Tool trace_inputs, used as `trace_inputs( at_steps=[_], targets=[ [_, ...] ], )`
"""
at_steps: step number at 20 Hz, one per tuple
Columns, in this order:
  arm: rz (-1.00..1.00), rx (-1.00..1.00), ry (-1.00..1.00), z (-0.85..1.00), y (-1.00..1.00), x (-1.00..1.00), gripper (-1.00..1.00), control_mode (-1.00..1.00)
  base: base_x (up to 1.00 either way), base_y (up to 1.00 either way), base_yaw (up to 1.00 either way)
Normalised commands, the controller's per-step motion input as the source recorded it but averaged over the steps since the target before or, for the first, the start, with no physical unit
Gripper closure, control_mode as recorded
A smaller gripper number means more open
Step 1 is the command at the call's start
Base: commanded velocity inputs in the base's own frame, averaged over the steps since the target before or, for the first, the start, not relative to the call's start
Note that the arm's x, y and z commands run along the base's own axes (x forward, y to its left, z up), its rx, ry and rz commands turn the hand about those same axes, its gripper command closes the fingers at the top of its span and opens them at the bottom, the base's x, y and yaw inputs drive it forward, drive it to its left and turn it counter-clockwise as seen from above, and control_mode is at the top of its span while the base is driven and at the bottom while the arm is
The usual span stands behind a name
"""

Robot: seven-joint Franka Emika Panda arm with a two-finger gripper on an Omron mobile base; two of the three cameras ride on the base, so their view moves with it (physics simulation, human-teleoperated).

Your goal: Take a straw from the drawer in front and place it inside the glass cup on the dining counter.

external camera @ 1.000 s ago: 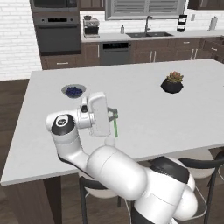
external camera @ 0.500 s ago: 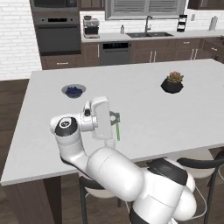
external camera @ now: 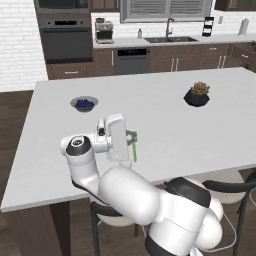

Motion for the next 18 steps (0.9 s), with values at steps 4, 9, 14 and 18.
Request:
trace_inputs(
  at_steps=[4, 9, 14, 18],
  targets=[
    [0.00, 0.00, 0.00, -0.22, 0.00, 0.21, 1.00, -1.00, 0.00, 0.00, 0.00],
    [0.00, 0.01, 0.00, -0.23, 0.00, 0.16, 1.00, -1.00, 0.00, 0.00, 0.00],
    [0.00, 0.01, 0.00, -0.08, 0.00, 0.24, 1.00, -1.00, 0.00, 0.00, 0.00],
    [0.00, 0.03, 0.00, -0.04, 0.00, 0.16, 1.00, -1.00, 0.00, 0.00, 0.00]
  ],
)
